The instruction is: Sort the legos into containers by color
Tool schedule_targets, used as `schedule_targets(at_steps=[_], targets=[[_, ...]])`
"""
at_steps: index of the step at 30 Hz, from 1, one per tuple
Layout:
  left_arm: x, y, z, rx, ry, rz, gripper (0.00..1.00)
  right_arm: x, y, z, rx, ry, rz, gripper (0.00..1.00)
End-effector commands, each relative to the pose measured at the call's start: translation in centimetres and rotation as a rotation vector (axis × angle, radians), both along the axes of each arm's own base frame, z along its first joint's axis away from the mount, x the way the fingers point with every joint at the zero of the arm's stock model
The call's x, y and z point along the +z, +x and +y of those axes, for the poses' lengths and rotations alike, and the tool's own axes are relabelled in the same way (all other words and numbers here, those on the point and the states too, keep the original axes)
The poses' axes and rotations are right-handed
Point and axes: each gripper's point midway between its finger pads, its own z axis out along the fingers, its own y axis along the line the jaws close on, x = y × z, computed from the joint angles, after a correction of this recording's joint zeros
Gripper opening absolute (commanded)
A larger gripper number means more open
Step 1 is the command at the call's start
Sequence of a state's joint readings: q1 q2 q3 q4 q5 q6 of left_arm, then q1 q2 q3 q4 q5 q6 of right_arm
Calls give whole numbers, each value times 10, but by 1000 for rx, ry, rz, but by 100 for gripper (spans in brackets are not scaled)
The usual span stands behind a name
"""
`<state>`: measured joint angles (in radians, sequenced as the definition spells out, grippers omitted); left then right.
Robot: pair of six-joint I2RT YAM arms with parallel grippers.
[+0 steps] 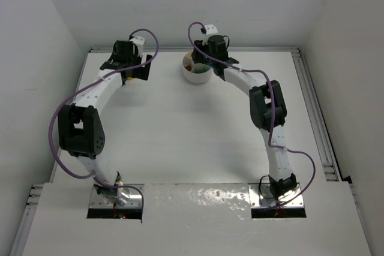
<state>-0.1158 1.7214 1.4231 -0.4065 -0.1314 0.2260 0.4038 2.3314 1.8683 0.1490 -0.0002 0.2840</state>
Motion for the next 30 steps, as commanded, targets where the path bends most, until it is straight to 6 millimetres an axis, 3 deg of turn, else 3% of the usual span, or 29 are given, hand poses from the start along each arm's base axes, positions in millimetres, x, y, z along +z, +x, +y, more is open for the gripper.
schedule_targets(at_steps=[1,5,6,8,9,11,12,13,15,16,19,21,22,24,27,30], targets=[[23,11,6,34,-25,-72,100,77,3,4,7,49,-153,55],[12,11,16,107,-75,-25,100,85,2,4,7,50,-164,59],[8,12,29,144,-92,-8,100,92,1,3,7,54,-174,59],[-3,17,44,207,-126,50,88,100,0,2,5,61,-184,60],[-12,22,69,257,-115,94,75,107,-6,5,27,75,-186,60],[-19,27,90,291,-56,129,66,115,-11,7,44,88,-198,61],[-12,35,108,324,-6,114,64,128,-15,6,53,98,-213,61],[-29,35,116,306,43,171,64,125,-19,6,59,98,-205,62],[-23,44,137,338,80,157,68,129,-26,7,71,105,-203,61],[-34,47,142,334,90,177,72,132,-31,5,71,106,-203,61],[-37,64,163,340,98,150,72,133,-42,6,86,98,-198,60],[-42,73,178,279,120,139,63,128,-48,9,102,87,-185,60],[-45,73,189,261,129,144,54,130,-51,9,106,83,-182,60],[-57,74,194,111,150,175,36,128,-57,12,115,73,-176,60],[-68,71,224,-1,180,177,35,130,-64,16,120,68,-170,60],[-69,76,222,-184,170,139,42,130,-69,22,125,64,-164,60]])
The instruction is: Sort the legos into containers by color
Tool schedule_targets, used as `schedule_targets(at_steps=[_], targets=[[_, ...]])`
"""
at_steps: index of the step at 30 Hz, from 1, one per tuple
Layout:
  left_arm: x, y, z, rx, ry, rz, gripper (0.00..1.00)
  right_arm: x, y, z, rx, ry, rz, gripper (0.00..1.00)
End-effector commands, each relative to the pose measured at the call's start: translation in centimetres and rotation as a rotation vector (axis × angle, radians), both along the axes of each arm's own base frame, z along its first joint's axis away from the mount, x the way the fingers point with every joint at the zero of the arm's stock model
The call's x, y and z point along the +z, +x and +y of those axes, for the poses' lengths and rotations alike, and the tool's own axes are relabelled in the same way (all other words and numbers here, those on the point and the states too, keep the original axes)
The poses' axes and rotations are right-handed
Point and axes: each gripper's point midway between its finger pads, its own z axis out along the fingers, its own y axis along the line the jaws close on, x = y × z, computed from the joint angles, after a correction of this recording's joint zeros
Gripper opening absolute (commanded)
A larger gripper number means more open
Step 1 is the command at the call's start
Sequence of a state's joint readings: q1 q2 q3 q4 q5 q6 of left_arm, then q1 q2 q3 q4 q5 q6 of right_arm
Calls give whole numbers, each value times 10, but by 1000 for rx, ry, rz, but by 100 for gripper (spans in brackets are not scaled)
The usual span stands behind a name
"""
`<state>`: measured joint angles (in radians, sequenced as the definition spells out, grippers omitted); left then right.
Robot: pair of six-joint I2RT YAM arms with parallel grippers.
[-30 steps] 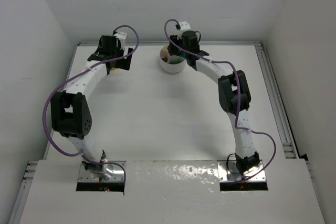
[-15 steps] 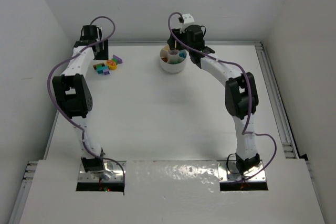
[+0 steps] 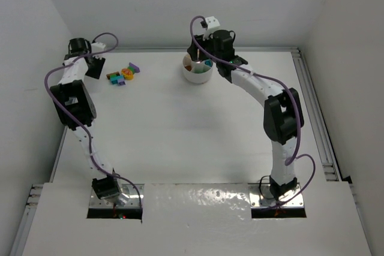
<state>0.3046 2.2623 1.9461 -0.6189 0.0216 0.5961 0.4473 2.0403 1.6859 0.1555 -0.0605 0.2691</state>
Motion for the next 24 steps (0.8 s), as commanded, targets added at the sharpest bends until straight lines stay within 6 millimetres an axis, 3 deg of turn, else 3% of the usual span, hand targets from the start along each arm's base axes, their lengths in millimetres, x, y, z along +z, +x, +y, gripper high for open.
schedule_targets(at_steps=[1,5,9,13,17,24], targets=[[19,21,0,-320,-9,-107,44,32,-11,8,21,11,-59,60],[4,28,-4,-404,4,-125,59,34,-16,19,36,-9,-57,60],[-12,32,-7,-449,-19,-94,60,34,-23,25,48,-29,-51,60],[-41,25,-14,-484,-60,-33,60,30,-29,26,46,-52,-44,60],[-54,23,-15,-490,-72,-16,60,32,-32,27,43,-58,-41,60],[-52,45,-28,-474,-85,-106,60,32,-35,32,52,-67,-35,60]])
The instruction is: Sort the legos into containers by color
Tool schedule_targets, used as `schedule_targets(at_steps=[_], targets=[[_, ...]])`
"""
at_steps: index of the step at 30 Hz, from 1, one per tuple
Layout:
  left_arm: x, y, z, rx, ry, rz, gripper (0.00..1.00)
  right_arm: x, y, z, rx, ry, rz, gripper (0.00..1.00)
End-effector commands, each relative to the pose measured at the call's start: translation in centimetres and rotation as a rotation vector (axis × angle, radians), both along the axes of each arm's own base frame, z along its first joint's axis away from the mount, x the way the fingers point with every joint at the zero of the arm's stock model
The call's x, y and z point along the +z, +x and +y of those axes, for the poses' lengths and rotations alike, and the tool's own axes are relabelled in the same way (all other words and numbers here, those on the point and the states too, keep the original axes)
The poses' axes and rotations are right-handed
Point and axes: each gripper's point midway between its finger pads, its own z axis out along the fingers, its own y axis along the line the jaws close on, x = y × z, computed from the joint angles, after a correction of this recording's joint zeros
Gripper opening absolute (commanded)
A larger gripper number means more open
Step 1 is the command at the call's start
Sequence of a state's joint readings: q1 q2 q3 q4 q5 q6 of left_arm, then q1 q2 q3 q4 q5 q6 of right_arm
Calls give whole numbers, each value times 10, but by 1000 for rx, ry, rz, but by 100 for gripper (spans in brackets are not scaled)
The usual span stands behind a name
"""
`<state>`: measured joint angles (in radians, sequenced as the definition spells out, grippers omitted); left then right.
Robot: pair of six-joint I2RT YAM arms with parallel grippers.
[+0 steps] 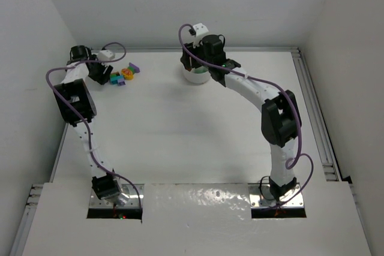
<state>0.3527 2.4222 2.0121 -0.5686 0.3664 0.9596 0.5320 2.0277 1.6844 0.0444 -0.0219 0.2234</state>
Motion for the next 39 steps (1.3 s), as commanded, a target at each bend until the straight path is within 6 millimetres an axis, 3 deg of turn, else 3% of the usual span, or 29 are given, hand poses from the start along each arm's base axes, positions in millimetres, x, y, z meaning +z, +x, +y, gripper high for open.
schedule_targets(at_steps=[1,4,8,14,20,23,27,30,33,34,39], targets=[[-1,12,-21,-64,-36,-42,60,50,-3,0,-3,24,-92,60],[-2,4,-38,-175,-44,-25,59,48,-1,-7,-46,-3,-83,60],[-1,-2,-45,-227,-43,-27,57,43,-3,-13,-68,-29,-62,60],[10,3,-58,-296,-93,-72,42,38,-9,-14,-65,-51,-37,60],[19,-25,-84,-459,-115,-37,14,36,-16,-11,-60,-67,-24,60],[19,-49,-93,-530,-122,7,12,35,-18,-9,-55,-72,-22,60],[23,-75,-103,-567,-152,49,13,34,-20,-7,-47,-79,-22,60],[27,-90,-110,-585,-161,63,20,34,-21,-7,-43,-80,-22,60],[38,-85,-105,-553,-132,30,39,34,-24,-5,-35,-77,-22,60],[40,-70,-95,-524,-75,-14,46,33,-24,-5,-34,-76,-20,60],[51,-33,-57,-348,62,-82,59,36,-27,-5,-29,-69,-26,60]])
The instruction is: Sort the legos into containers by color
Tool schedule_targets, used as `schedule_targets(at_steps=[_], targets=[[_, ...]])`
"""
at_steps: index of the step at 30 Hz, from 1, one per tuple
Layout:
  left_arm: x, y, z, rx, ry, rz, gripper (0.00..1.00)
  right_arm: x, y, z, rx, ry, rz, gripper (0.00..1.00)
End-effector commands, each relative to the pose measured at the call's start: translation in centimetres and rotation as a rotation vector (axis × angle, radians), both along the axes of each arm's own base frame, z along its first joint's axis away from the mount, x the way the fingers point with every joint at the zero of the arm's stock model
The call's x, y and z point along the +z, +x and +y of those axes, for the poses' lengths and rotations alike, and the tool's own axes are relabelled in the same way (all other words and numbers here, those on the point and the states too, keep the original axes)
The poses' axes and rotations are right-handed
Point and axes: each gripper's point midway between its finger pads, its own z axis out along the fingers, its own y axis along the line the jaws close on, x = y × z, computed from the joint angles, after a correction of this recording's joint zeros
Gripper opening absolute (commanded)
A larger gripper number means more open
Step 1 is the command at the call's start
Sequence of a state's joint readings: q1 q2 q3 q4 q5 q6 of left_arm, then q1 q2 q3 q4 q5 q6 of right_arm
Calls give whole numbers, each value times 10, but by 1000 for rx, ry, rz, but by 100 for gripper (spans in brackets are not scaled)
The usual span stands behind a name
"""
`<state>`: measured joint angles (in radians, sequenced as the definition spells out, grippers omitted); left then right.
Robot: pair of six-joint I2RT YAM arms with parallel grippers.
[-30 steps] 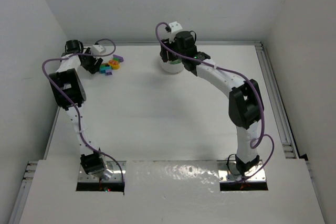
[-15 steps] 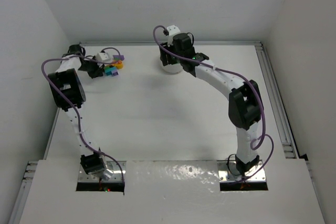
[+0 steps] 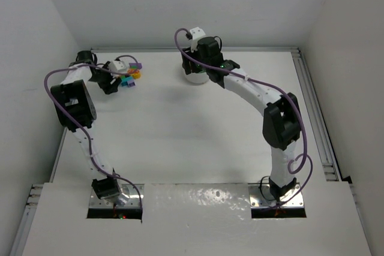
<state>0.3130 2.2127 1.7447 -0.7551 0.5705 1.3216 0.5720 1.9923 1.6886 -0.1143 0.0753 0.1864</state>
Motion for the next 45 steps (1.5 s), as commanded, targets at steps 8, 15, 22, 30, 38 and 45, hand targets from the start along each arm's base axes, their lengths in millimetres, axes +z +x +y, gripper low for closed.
schedule_targets(at_steps=[8,15,22,30,38,45], targets=[[30,69,6,-1,9,-194,79,44,-12,2,23,44,-79,60],[5,65,4,3,12,-137,77,45,-15,1,25,34,-80,60],[2,79,-3,52,-38,-167,72,44,-15,6,33,38,-78,60],[0,76,-18,9,-52,-147,46,45,-20,5,41,12,-74,60],[9,49,-52,-71,-153,-74,0,42,-24,7,41,9,-67,60],[40,26,-56,20,-166,-31,0,44,-34,11,61,21,-49,60]])
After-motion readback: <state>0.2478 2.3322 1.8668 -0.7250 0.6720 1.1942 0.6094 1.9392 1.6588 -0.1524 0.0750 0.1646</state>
